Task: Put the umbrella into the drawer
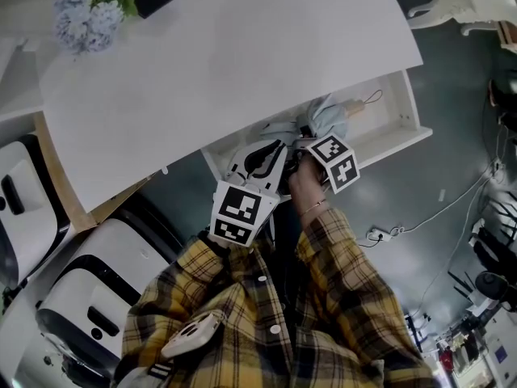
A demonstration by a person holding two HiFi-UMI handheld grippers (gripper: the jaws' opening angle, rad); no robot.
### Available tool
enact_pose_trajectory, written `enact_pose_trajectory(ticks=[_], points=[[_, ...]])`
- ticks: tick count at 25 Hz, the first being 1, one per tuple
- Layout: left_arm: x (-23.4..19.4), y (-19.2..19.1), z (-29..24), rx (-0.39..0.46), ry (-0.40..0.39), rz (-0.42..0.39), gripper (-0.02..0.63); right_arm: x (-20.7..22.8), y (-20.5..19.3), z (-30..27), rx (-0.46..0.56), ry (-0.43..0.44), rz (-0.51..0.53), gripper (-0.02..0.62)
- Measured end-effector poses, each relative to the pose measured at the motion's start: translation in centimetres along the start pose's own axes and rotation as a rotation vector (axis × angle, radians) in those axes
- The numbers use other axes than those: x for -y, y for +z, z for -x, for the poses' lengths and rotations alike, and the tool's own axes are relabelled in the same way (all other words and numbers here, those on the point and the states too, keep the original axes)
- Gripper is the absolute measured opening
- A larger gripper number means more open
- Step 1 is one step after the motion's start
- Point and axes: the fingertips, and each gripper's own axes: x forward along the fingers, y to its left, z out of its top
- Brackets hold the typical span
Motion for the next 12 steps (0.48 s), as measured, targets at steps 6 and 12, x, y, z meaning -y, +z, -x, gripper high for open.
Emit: enact_pose_trajectory(ticks=[6, 12], points=[[0.16, 0.51, 0.03, 0.011, 0.005, -0.001, 0.043, -0.03, -0.13, -0.51, -0.019, 0.000, -0.001, 0.322], [0.25, 0.90, 0.40, 0.017, 0.018, -0.006, 0.043, -0.02, -0.02, -0.51, -0.022, 0.002, 0.001, 0.324]])
